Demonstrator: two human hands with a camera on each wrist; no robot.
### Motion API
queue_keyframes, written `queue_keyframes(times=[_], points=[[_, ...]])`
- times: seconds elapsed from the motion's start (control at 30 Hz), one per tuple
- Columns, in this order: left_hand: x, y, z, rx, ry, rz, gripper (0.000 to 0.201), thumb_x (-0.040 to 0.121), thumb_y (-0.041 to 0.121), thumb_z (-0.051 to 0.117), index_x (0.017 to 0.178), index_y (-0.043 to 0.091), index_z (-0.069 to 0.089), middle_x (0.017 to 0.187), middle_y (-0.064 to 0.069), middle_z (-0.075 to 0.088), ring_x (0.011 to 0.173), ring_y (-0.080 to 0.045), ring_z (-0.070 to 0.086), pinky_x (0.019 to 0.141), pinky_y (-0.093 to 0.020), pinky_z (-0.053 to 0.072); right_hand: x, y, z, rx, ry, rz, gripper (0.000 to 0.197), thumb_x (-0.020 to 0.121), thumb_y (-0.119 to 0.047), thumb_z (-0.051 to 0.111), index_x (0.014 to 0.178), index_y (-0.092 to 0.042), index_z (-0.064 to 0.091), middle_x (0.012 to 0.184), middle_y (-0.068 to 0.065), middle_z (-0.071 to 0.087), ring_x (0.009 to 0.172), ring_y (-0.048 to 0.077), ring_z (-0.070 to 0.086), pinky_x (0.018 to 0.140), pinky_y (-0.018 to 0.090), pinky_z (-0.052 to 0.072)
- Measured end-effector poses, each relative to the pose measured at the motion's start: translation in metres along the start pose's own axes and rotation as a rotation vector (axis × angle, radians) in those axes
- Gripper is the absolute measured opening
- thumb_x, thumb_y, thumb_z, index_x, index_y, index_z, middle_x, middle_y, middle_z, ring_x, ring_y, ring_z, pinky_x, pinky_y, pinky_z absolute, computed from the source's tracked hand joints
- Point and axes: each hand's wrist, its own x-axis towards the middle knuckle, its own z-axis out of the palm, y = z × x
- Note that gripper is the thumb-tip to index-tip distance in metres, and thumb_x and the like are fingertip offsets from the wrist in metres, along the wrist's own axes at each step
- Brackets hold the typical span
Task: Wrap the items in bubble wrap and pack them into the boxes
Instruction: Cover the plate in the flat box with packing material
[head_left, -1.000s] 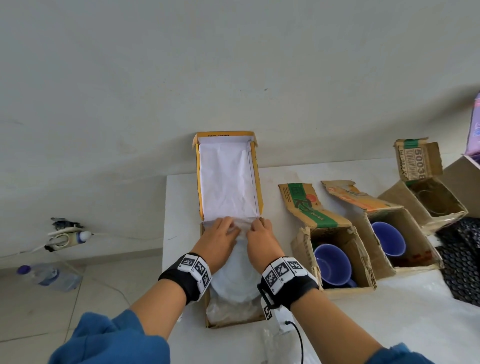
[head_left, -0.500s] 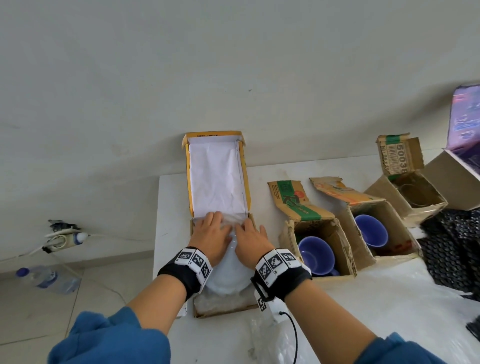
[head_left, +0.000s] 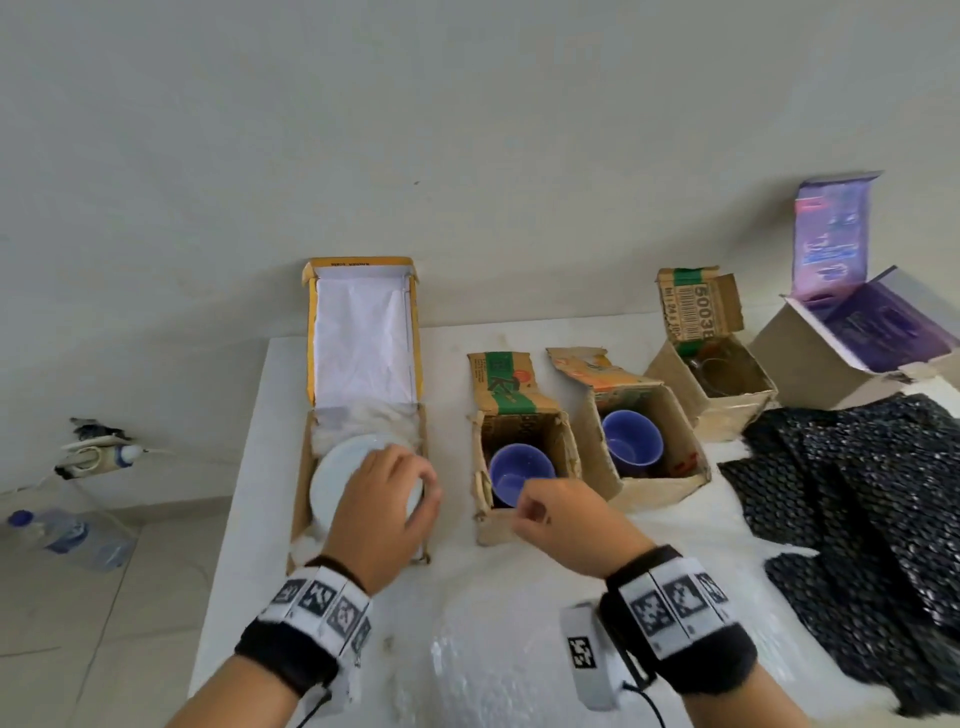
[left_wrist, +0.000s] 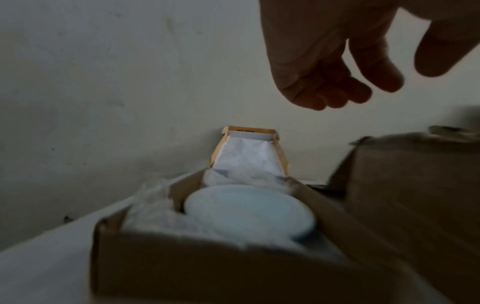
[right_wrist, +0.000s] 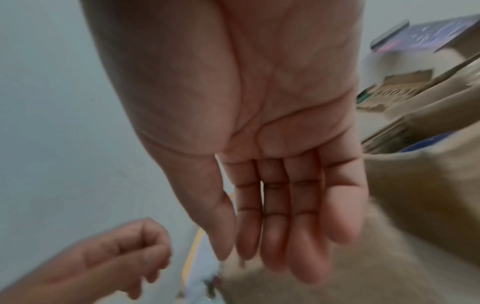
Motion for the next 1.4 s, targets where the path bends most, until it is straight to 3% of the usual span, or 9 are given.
queue_keyframes(times=[0.2,0.4,0.63,0.73,0.87,1.07,1.2,1.3,1.4], points=[[-0.048,0.069,0.046,0.014,-0.356,-0.117,0.045,0.082,0.066,0.038,0.104,0.031,0.055,0.098,0.017,0.05,0.09,-0.001,0.047,0.075,-0.021,0.042,-0.038,0.085,0.033,-0.177,-0.095,0.171,0.027,0.082,-0.035,0.065,0.105,-0.026,0.055,0.106,-0.003,0.051,0.102,0.016,0.051,0.089,0.025,0.043],[-0.064,0.096,0.084,0.269,-0.525,-0.336,0.069,0.076,0.071,0.05,0.128,0.026,0.045,0.125,0.005,0.042,0.116,-0.016,0.041,0.093,-0.031,0.042,-0.055,0.121,0.063,-0.16,-0.052,0.124,0.061,0.078,-0.036,0.07,0.131,-0.023,0.043,0.127,0.004,0.036,0.119,0.022,0.039,0.097,0.03,0.043],[-0.066,0.102,0.097,0.329,-0.445,-0.584,0.073,0.074,0.066,0.06,0.13,0.023,0.042,0.129,-0.001,0.044,0.12,-0.022,0.039,0.095,-0.033,0.041,-0.066,0.149,0.081,-0.011,0.117,0.002,0.036,0.083,-0.034,0.069,0.113,-0.019,0.054,0.11,-0.007,0.036,0.108,0.015,0.042,0.093,0.017,0.035],[-0.066,0.104,0.098,0.313,-0.417,-0.541,0.06,0.076,0.061,0.061,0.125,0.027,0.049,0.125,0.003,0.045,0.118,-0.018,0.038,0.095,-0.03,0.038,-0.069,0.153,0.087,0.043,0.184,-0.011,0.017,0.083,-0.024,0.07,0.092,-0.022,0.055,0.105,-0.007,0.04,0.1,0.013,0.044,0.088,0.015,0.034],[-0.066,0.109,0.1,0.323,-0.343,-0.466,0.045,0.08,0.053,0.061,0.117,0.028,0.053,0.12,0.007,0.047,0.114,-0.015,0.041,0.092,-0.027,0.034,-0.069,0.153,0.094,0.11,0.265,0.008,0.02,0.081,-0.011,0.07,0.076,-0.02,0.053,0.098,-0.004,0.043,0.092,0.016,0.045,0.082,0.014,0.033],[-0.065,0.112,0.097,0.275,-0.217,-0.381,0.031,0.087,0.045,0.058,0.111,0.027,0.056,0.117,0.008,0.051,0.111,-0.013,0.045,0.093,-0.027,0.032,-0.066,0.153,0.087,0.14,0.292,-0.01,0.015,0.089,-0.01,0.058,0.081,-0.021,0.05,0.096,-0.004,0.044,0.092,0.015,0.043,0.078,0.011,0.029],[-0.057,0.117,0.09,0.114,-0.093,-0.376,0.03,0.09,0.049,0.051,0.099,0.021,0.055,0.098,0.006,0.056,0.092,-0.014,0.051,0.081,-0.029,0.044,-0.069,0.146,0.071,0.119,0.365,-0.057,0.011,0.091,-0.016,0.054,0.087,-0.023,0.047,0.093,-0.005,0.053,0.09,0.016,0.044,0.077,0.02,0.035],[-0.049,0.12,0.084,-0.053,-0.138,-0.443,0.029,0.093,0.049,0.044,0.095,0.021,0.048,0.084,0.004,0.059,0.077,-0.014,0.057,0.072,-0.032,0.049,-0.067,0.138,0.051,0.235,0.399,-0.063,0.007,0.092,-0.017,0.054,0.088,-0.022,0.05,0.091,-0.005,0.059,0.088,0.013,0.053,0.074,0.018,0.04],[-0.042,0.122,0.08,-0.396,-0.178,-0.53,0.034,0.088,0.051,0.052,0.109,0.026,0.043,0.105,0.004,0.064,0.091,-0.009,0.062,0.084,-0.033,0.053,-0.069,0.126,0.025,0.387,0.359,-0.079,0.004,0.095,-0.019,0.051,0.091,-0.018,0.05,0.089,-0.007,0.061,0.083,0.004,0.057,0.065,0.012,0.042]])
